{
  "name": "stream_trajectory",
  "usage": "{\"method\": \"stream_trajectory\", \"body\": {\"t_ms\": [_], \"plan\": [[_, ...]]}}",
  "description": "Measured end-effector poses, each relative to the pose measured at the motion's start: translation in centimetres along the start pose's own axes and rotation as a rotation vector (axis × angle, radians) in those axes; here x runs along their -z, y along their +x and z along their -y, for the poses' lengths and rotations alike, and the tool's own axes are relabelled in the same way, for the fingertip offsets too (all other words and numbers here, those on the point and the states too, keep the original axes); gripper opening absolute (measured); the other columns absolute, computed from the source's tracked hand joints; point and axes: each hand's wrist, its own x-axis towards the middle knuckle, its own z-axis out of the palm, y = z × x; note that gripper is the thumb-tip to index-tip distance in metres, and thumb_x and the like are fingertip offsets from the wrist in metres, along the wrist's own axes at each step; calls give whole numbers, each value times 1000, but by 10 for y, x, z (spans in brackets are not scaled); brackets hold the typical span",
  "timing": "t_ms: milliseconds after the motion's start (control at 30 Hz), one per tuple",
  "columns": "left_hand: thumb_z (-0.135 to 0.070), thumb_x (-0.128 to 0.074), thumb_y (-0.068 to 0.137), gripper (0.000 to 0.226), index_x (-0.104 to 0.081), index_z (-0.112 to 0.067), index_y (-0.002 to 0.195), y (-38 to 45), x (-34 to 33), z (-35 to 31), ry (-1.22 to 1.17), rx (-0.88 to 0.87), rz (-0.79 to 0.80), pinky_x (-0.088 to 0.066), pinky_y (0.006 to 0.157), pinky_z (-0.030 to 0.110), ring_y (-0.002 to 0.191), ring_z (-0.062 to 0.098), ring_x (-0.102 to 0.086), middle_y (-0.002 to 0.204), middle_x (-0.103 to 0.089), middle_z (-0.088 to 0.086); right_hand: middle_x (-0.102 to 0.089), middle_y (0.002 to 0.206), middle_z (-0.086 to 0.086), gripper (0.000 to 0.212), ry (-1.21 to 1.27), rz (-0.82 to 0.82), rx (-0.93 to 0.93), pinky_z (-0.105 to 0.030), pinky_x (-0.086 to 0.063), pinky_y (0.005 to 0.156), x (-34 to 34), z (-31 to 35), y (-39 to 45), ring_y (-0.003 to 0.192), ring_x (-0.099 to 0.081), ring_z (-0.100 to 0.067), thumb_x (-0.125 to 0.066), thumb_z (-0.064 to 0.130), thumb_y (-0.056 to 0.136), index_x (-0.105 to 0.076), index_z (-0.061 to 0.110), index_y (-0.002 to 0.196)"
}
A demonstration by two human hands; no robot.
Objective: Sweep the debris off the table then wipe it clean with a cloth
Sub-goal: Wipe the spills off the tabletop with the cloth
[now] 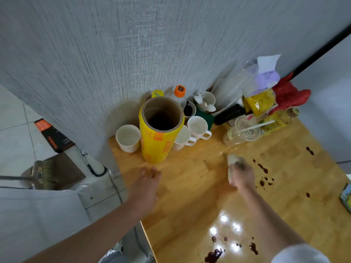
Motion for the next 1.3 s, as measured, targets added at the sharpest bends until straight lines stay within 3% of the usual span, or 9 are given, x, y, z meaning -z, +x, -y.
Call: {"method": "stream_trajectory", "body": {"t_ms": [100, 267, 400, 500, 700, 867, 1067, 1200, 1300], "plan": [[-25, -66, 93, 77, -20, -24, 154, 2, 0, -1, 2, 16, 23, -37, 113, 39, 152, 26, -3, 165, -10, -2, -66, 101, -17, 8, 7, -112, 56, -37, -56, 54, -21, 16, 28, 61, -64, -21, -51, 18, 99, -54, 23, 94], [-30, -64, 94, 76, -20, -25, 156, 3, 1, -1, 30, 11, 45, -28, 116, 35, 151, 27, -5, 166, -10, -1, -72, 105, 6, 13, -165, 405, 591, -28, -52, 51, -33, -22, -48, 63, -67, -13, -62, 25, 92, -66, 36, 88], [-29, -66, 93, 77, -21, -26, 156, 3, 1, -2, 33, 25, 60, -28, 117, 36, 151, 27, -6, 165, -11, -1, -69, 70, -11, 15, -42, 88, 92, -34, -51, 42, 25, -54, -12, 45, -59, -15, -54, 7, 96, -64, 10, 106], [-29, -67, 92, 78, -21, -25, 156, 3, 3, -4, 50, 26, 60, -27, 117, 37, 151, 28, -7, 165, -12, 0, -68, 81, -14, 13, 88, -124, -54, -32, -51, 44, 14, -48, -2, 46, -61, -16, -53, 9, 98, -56, 14, 109], [-32, -65, 93, 78, -20, -25, 156, 3, 5, -4, 66, 23, 75, -27, 117, 35, 151, 29, -8, 165, -13, 1, -69, 110, 15, 14, -149, 542, 617, -22, -54, 59, -17, -80, -96, 77, -69, -9, -70, 16, 90, -75, 23, 101], [-31, -67, 92, 79, -21, -27, 156, 3, 3, -3, 41, 34, 65, -28, 116, 35, 151, 28, -7, 165, -12, -1, -66, 69, -12, 23, 64, -93, -73, -29, -45, 41, 30, -80, -15, 46, -58, -17, -50, 3, 96, -59, 16, 114], [-30, -67, 92, 80, -20, -27, 157, 5, 0, -1, 23, 30, 52, -29, 116, 36, 151, 27, -4, 165, -12, -2, -59, 125, -5, 17, -315, 109, 556, -28, -50, 57, -43, -31, -19, 78, -65, -21, -58, 13, 97, -64, 10, 112], [-29, -67, 93, 81, -18, -28, 157, 6, -1, -2, 29, 28, 55, -28, 117, 36, 152, 27, -3, 165, -11, -3, -44, 145, -11, 31, -339, -3, 399, -42, -51, 93, -56, 13, 38, 117, -58, -36, -49, 13, 100, -58, 10, 130], [-29, -67, 93, 80, -18, -26, 157, 7, 2, -2, 38, 25, 58, -28, 117, 38, 152, 27, -3, 165, -10, -3, -46, 141, -12, 32, -297, -64, 318, -53, -47, 102, -70, 30, 52, 122, -55, -36, -50, 15, 100, -60, 14, 130]]}}
